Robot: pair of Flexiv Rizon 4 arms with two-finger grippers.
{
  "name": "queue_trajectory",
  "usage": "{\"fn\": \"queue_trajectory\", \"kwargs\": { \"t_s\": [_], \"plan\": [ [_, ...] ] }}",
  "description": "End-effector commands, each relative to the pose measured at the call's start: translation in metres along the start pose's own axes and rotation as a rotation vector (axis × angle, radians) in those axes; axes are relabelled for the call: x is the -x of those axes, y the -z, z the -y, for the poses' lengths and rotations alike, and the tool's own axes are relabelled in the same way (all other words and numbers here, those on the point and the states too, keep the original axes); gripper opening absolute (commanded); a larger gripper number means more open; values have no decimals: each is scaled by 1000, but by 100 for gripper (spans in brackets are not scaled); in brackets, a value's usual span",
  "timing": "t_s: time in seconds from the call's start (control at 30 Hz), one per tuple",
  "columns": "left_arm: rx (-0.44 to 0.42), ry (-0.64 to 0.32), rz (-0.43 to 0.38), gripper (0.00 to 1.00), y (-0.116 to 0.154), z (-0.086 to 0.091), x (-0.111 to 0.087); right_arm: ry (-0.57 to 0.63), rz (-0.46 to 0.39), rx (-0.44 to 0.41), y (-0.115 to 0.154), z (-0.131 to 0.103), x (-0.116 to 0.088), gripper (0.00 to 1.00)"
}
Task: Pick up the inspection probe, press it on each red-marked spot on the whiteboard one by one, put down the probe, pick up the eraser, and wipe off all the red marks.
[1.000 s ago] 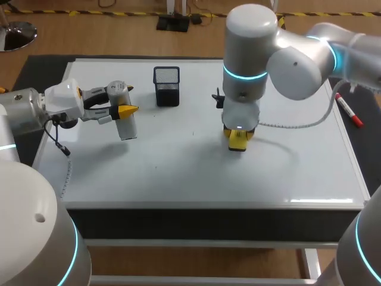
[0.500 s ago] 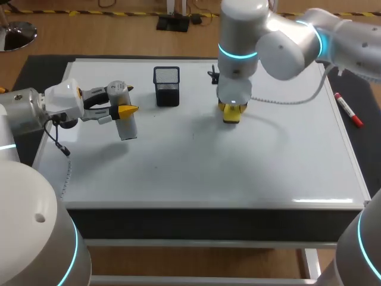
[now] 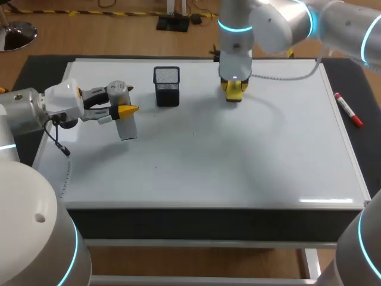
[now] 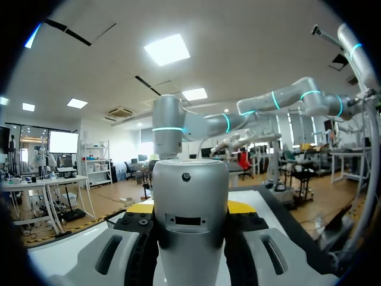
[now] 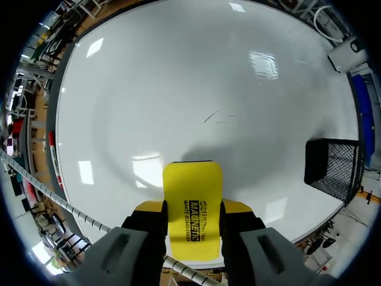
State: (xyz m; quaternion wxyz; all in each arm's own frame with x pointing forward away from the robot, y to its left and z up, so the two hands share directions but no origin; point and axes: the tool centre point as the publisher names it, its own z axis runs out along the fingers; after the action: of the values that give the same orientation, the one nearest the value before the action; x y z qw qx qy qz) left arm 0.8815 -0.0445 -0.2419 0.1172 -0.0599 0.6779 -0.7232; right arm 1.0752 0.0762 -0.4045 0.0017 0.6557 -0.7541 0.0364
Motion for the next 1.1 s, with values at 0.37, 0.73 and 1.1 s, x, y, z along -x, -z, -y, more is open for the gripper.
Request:
{"fn": "queue_trajectory", "kwargs": {
  "t_s": [0.37,0.73,1.1],
  "plan": [
    [-5,-2,0,0,0,0,0,0,8,108,-12,33,-11,0],
    [-5,-2,0,0,0,0,0,5,-9,124,-28,35,-9,0],
    [-5,-2,0,0,0,0,0,48,-30,140,-31,33,-10,0]
  ]
}}
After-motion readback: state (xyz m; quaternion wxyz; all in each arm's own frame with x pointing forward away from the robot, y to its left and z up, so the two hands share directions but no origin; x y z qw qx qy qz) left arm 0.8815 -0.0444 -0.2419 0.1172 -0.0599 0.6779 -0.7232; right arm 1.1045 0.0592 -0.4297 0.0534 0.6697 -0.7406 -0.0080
